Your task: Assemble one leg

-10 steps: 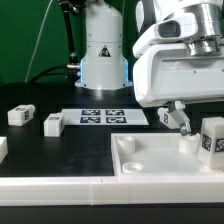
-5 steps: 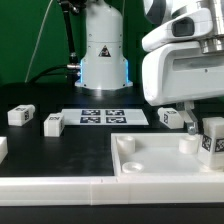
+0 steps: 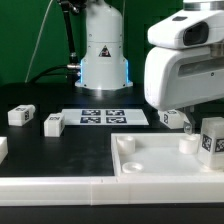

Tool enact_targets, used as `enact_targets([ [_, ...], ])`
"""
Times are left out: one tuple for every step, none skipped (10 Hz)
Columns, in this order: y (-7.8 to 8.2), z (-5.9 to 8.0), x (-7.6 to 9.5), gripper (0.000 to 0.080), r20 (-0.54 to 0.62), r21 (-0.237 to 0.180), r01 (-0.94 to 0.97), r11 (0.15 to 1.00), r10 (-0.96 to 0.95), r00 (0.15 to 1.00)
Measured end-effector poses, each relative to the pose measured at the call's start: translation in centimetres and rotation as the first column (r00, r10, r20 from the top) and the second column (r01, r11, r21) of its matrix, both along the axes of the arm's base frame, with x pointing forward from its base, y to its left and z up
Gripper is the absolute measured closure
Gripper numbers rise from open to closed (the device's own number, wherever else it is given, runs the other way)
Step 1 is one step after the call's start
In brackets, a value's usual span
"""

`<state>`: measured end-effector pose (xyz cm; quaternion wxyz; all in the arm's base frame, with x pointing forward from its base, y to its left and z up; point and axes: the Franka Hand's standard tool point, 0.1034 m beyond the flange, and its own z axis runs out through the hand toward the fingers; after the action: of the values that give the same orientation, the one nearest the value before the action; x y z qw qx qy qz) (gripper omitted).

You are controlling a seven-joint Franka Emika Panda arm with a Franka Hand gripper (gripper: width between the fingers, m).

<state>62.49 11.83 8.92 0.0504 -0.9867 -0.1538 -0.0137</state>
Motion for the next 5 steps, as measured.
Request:
enact_targets([
  [-0.06,0.08,0.14,0.015,0.028,-0.001,0.035,0.999,-0.034,0.999],
  [-0.08,-0.04,0.33,0.015,0.072,0.002,0.045,0.999,-0.046,0.996],
  [-0.2,-0.08,0.41,0.015,0.106,0.007,0.052,0.999,-0.053,0.993],
  [-0.19,-0.14,0.47,0.015,0.13,0.01,0.054,0.999,-0.055,0.99],
  [-0.05,-0.32,0.35,0.0162,0.126,0.01,0.051,0.999,-0.052,0.991],
])
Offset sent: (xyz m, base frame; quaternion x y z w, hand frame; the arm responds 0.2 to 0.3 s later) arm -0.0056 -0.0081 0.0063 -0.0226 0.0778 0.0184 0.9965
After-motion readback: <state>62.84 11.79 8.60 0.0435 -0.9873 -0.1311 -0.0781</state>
